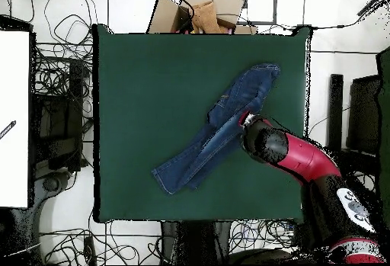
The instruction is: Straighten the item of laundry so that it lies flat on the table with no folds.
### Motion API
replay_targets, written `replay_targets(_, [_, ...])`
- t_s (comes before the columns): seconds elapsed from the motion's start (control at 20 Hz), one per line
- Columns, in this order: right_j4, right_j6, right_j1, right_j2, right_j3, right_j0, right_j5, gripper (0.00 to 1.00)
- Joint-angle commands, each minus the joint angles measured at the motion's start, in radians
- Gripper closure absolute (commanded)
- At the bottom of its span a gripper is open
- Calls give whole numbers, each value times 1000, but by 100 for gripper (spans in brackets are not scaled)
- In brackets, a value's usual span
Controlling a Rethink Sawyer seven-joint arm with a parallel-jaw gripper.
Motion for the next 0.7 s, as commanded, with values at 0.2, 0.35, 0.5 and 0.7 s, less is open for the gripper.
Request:
replay_targets(0.2, [-12, 19, -39, 89, -12, -4, 123, 0])
replay_targets(0.35, [2, 16, -66, 87, -20, 0, 172, 0])
replay_targets(0.5, [6, 19, -72, 89, -26, 0, 186, 0])
replay_targets(0.7, [11, 23, -83, 95, -26, -3, 204, 0])
